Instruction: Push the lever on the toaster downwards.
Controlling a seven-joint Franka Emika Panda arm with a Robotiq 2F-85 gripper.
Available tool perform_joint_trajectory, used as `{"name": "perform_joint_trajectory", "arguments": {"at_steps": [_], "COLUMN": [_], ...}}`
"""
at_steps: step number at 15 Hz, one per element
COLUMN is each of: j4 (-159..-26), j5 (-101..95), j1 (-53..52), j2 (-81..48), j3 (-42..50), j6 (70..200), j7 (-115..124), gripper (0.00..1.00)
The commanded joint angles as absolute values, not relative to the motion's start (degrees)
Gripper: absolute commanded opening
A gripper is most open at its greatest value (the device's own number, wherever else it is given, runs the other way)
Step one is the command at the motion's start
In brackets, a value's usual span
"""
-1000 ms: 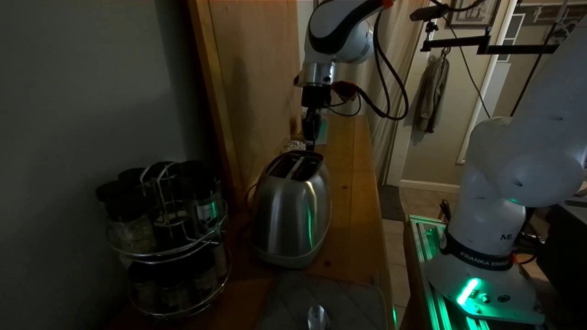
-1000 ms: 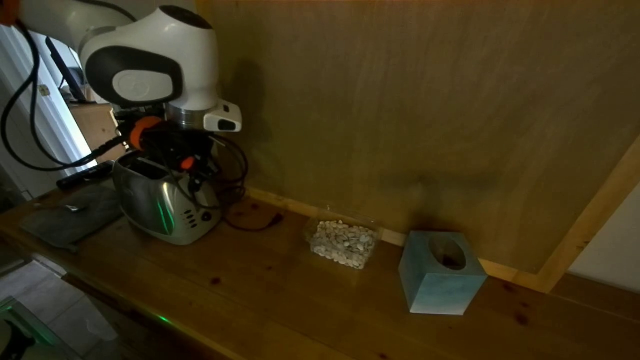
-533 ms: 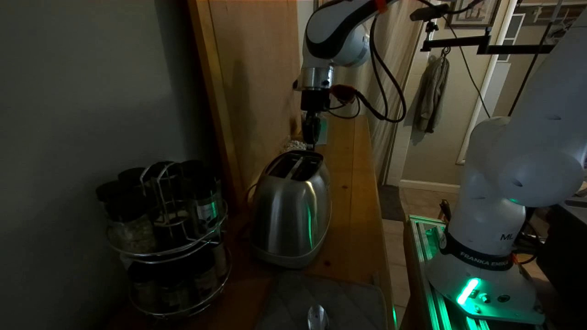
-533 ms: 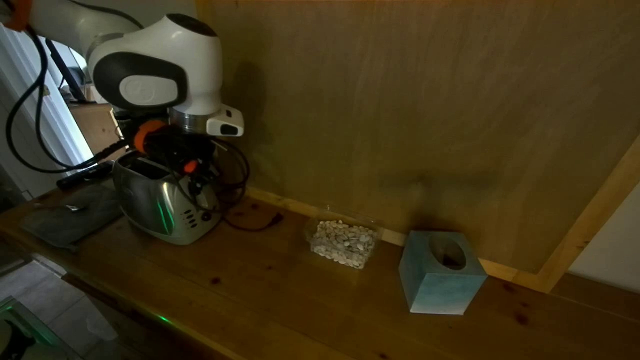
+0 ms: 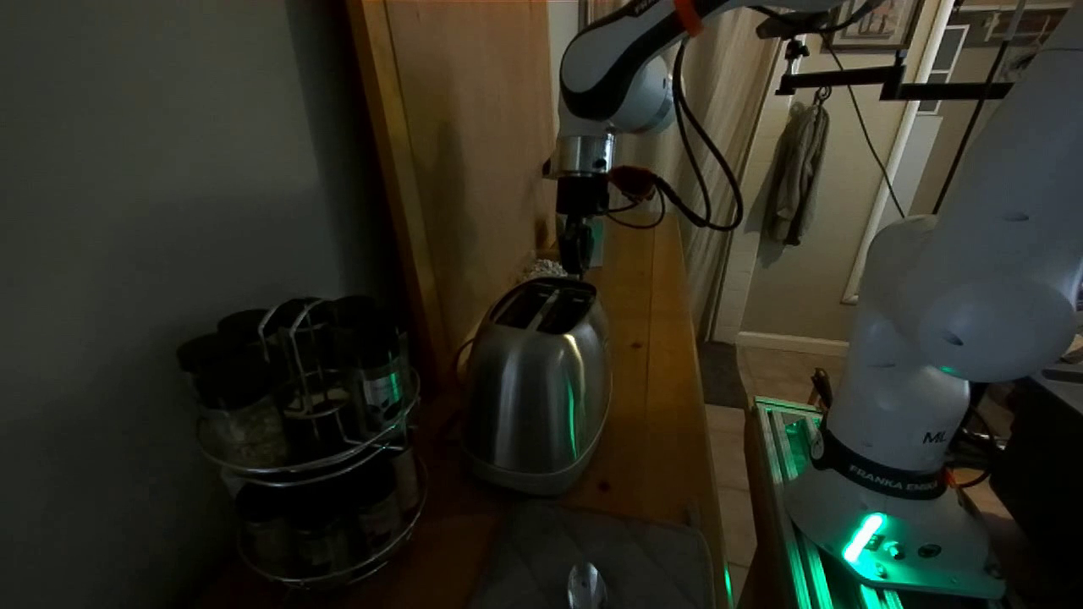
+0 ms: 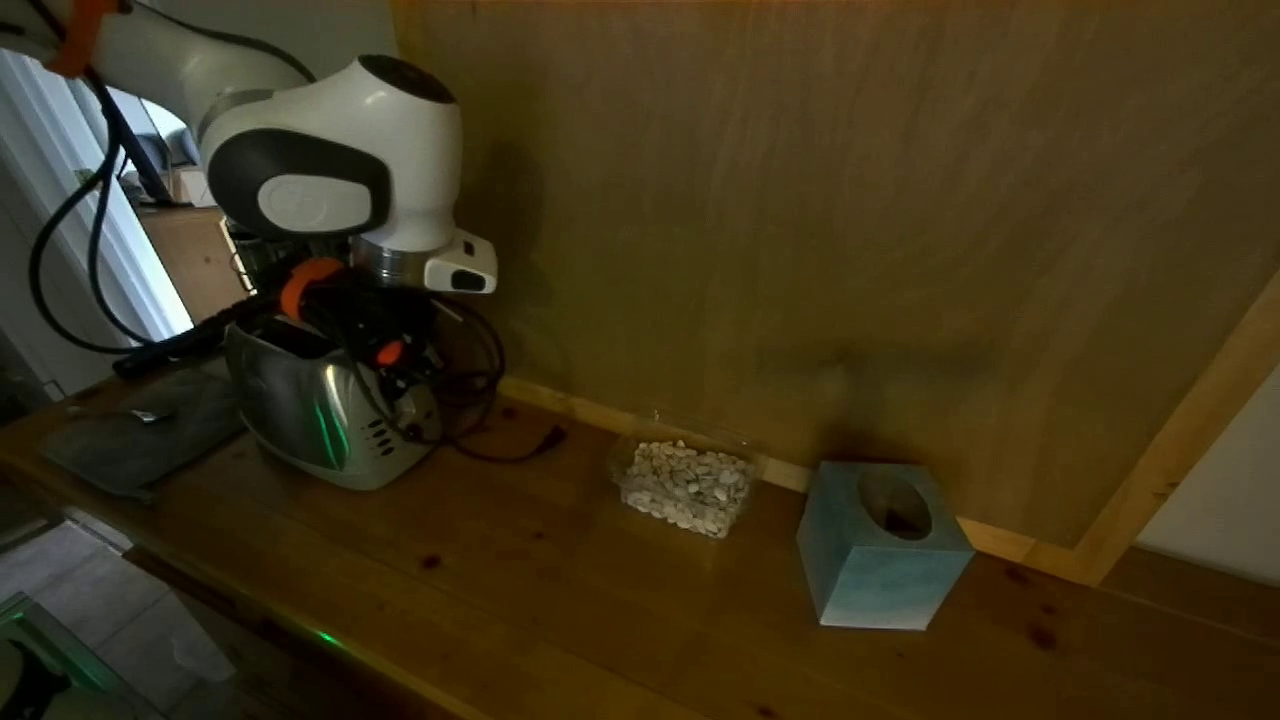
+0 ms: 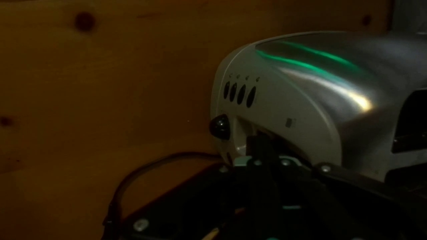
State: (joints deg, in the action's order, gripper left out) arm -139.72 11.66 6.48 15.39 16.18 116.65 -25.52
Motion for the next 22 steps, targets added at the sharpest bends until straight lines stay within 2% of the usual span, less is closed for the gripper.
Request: {"name": "perform_joint_trajectory", "arguments": {"at_steps": [1, 22], "j4": [-138.3, -137.1], "j5": [16.7, 24.1], "j1": [6.7, 8.7], "j2": [12.7, 6.6], "j3": [17.8, 19.1], "j6": [115.3, 112.3], "j7": [-29.9, -36.2], "gripper": [0.00, 0.00]}}
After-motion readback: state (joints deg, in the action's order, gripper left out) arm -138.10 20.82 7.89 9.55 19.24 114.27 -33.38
